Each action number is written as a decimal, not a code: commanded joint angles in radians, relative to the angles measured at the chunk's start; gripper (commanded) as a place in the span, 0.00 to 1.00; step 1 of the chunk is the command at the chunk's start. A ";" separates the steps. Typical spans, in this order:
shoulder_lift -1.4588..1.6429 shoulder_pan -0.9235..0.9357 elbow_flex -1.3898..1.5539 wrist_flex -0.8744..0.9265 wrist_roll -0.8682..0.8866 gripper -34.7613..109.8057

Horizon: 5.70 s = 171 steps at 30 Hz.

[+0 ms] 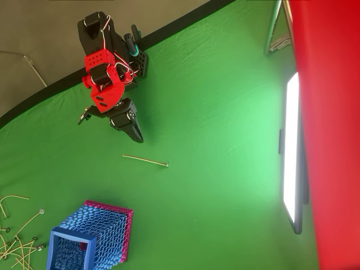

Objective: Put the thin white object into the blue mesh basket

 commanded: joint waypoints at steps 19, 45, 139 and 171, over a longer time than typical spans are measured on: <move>0.002 -0.035 0.008 -0.003 0.017 0.25; -0.963 0.072 -0.497 -0.071 0.204 0.25; -2.270 -0.048 -1.687 0.313 0.486 0.34; -2.324 -0.049 -1.758 0.356 0.465 0.28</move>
